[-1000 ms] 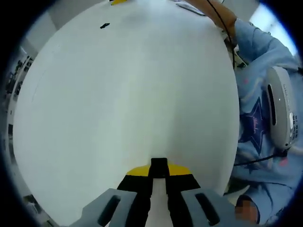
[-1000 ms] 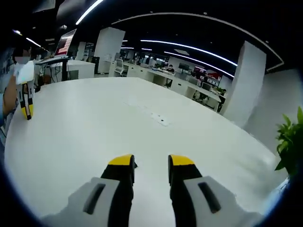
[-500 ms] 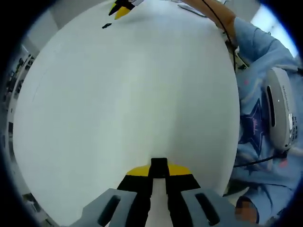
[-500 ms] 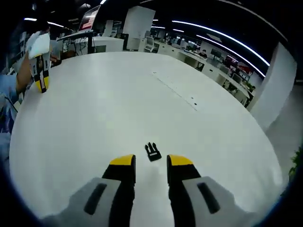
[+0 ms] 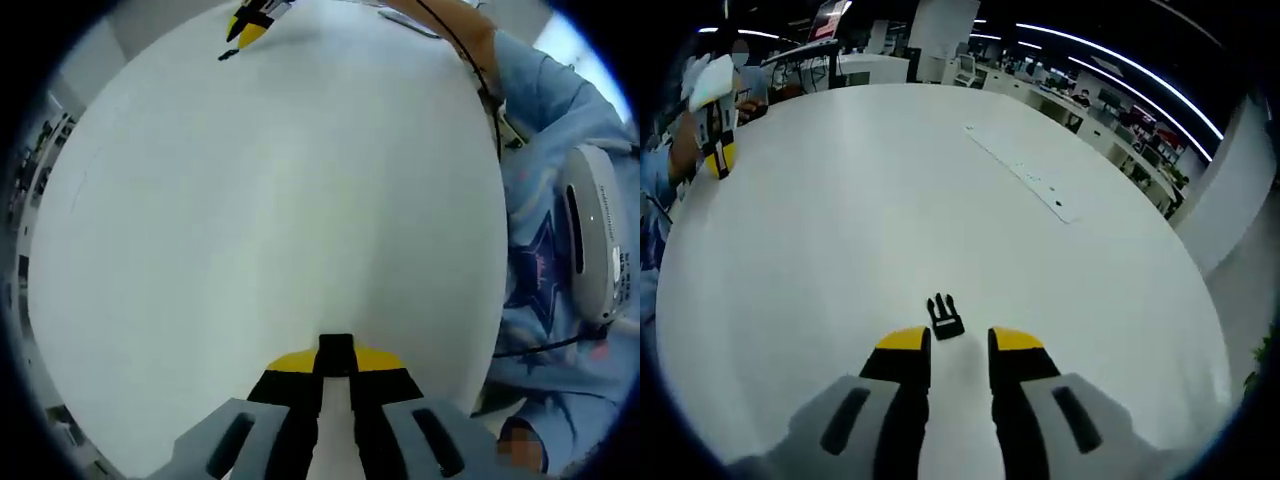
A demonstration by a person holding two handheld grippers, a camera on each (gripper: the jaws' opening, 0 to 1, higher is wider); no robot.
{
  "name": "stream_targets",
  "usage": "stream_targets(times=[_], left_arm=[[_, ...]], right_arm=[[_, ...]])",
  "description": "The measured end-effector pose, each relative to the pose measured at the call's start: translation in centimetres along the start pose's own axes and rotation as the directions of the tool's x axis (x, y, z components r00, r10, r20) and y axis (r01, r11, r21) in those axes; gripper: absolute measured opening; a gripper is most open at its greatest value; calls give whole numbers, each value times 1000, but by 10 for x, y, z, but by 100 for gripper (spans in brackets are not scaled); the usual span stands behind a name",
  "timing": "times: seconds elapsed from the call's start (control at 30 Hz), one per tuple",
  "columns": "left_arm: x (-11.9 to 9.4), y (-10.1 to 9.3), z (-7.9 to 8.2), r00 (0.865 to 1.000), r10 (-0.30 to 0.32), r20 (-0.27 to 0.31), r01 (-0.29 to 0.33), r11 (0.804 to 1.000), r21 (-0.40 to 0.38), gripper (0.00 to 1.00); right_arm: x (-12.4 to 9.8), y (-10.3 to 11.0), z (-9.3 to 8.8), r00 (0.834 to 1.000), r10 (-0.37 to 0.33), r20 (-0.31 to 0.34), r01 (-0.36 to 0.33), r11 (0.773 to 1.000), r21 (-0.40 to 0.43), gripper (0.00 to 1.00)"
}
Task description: Snap the two parts of the plastic buckle together until the buckle closes and remains connected.
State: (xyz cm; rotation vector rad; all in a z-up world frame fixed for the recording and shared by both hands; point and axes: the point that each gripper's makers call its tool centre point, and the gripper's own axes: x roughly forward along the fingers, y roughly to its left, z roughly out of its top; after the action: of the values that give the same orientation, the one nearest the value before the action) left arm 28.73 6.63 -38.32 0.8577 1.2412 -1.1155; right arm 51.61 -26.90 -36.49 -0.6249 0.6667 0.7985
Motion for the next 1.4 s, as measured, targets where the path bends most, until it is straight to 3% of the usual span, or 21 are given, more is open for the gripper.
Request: stream_targets(times=[0.3, 0.43, 0.47, 1.03, 1.4], left_arm=[[0, 0, 0, 1000, -2, 8, 2, 1000, -3, 9], [0, 1, 1, 1000, -4, 9, 4, 1000, -5, 9], [1, 1, 0, 1000, -4, 8, 4, 1000, -6, 9], [1, 1, 0, 1000, -11, 17, 12, 1000, -15, 9], [1, 1, 0, 1000, -13, 7, 13, 1000, -15, 9]], right_arm=[[7, 3, -2, 998, 58, -12, -58, 998, 0, 23], [10, 0, -1, 997, 78, 4, -78, 997, 12, 20], [11, 2, 0, 994, 109, 19, -110, 993, 34, 18], [15, 0, -1, 981, 194, 11, -194, 976, 93, 18], [13, 9, -2, 977, 214, 24, -215, 973, 83, 18]])
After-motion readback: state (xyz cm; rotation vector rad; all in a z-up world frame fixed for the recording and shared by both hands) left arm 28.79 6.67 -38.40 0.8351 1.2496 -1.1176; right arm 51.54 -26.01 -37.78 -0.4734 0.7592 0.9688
